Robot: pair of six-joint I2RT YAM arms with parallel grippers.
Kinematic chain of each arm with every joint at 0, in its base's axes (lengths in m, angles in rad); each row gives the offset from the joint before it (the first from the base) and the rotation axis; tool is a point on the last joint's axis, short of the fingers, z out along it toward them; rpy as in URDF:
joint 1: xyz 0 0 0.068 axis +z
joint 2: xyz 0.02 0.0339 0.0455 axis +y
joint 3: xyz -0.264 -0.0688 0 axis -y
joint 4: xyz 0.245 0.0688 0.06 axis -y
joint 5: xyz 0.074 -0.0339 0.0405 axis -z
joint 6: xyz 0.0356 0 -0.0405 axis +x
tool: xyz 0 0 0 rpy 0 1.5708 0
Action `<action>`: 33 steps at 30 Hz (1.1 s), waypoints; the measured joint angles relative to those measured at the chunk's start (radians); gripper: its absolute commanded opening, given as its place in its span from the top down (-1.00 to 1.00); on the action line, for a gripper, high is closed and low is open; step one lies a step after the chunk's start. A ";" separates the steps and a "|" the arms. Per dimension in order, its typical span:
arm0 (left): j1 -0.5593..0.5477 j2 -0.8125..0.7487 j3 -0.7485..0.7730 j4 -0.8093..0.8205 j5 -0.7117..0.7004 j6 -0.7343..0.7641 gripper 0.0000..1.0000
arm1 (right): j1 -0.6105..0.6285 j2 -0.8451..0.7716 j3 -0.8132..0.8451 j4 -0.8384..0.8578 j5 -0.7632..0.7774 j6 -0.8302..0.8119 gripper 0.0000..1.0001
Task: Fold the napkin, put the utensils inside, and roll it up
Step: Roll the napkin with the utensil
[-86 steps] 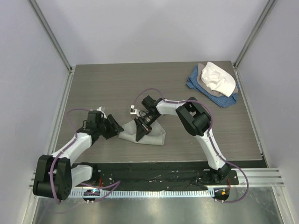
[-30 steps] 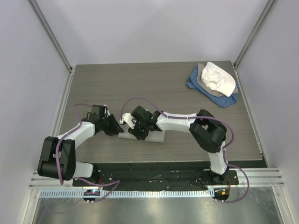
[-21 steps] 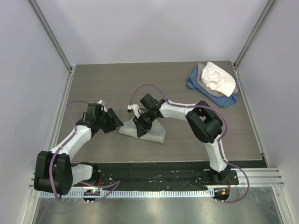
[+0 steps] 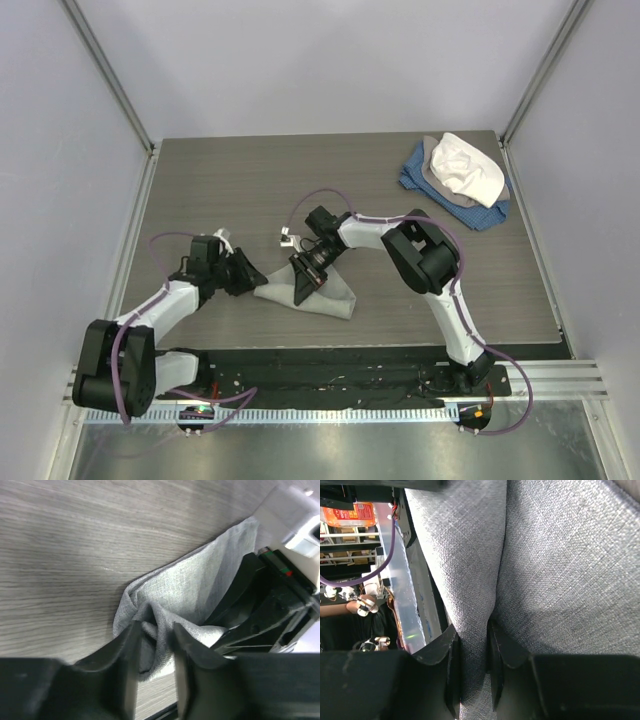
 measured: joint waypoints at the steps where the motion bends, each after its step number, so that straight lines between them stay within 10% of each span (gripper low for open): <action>1: -0.002 0.012 -0.010 0.018 0.006 -0.005 0.64 | 0.000 0.000 0.001 -0.002 0.002 0.002 0.34; 5: -0.004 0.051 -0.017 0.039 0.021 -0.013 0.98 | 0.000 -0.005 0.007 -0.015 0.014 0.030 0.09; 16: -0.006 0.141 0.029 0.026 0.047 -0.004 1.00 | 0.035 -0.269 -0.090 0.052 0.422 0.011 -0.51; 33: -0.008 0.213 0.114 -0.076 0.055 0.018 1.00 | 0.423 -0.479 -0.378 0.409 1.222 -0.280 -0.65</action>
